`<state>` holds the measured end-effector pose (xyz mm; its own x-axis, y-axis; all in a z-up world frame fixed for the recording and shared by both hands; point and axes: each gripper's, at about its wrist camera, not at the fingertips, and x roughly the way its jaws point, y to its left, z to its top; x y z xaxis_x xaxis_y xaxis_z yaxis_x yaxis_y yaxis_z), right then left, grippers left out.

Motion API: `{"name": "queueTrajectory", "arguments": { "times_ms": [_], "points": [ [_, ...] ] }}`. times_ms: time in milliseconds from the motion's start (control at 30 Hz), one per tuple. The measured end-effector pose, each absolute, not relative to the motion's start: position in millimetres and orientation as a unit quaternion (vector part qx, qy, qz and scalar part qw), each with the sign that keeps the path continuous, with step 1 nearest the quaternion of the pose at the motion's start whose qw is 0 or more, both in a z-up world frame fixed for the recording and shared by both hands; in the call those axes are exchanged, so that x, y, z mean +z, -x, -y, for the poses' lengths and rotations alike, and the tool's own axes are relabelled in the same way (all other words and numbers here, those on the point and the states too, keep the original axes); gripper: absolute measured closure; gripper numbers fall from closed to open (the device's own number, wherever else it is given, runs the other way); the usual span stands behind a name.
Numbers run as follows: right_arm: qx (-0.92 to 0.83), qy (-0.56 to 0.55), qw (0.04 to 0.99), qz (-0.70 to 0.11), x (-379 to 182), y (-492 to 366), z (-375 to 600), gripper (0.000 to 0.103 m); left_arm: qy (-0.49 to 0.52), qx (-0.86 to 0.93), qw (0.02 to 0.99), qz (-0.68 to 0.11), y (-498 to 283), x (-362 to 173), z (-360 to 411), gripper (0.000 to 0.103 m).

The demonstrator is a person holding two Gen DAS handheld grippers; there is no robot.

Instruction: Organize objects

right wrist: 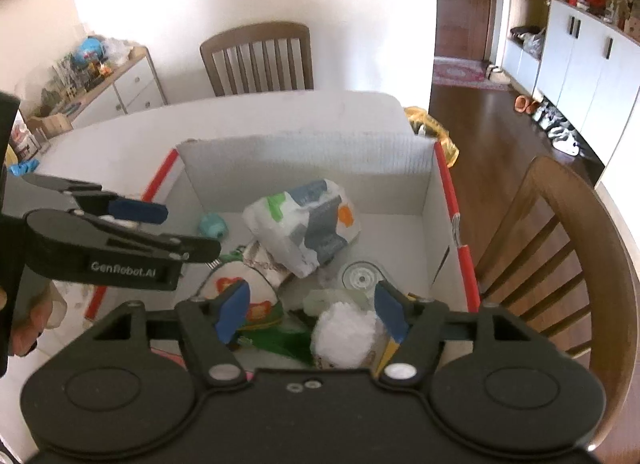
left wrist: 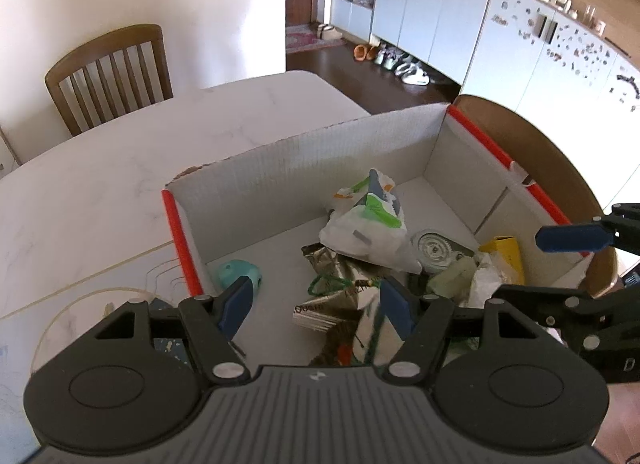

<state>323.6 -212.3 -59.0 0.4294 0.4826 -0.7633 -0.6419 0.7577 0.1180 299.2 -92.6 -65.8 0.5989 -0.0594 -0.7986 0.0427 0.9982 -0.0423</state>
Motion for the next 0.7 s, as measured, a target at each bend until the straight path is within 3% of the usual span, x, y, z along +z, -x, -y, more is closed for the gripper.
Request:
{"name": "queueTrajectory", "arguments": {
  "times_ms": [533, 633, 700],
  "points": [
    [0.316, 0.048, 0.874, -0.366, -33, -282, 216, 0.014, 0.012, -0.058, 0.924, -0.377, -244, -21, 79, 0.017],
    [0.314, 0.037, 0.878, -0.36, -31, -275, 218, 0.008, 0.008, -0.055, 0.928, -0.368, -236, -17, 76, 0.003],
    [0.308, 0.027, 0.885, -0.349, -28, -270, 221, 0.003, 0.009, -0.057, 0.932, -0.358, -230, -14, 74, 0.0]
  ]
}}
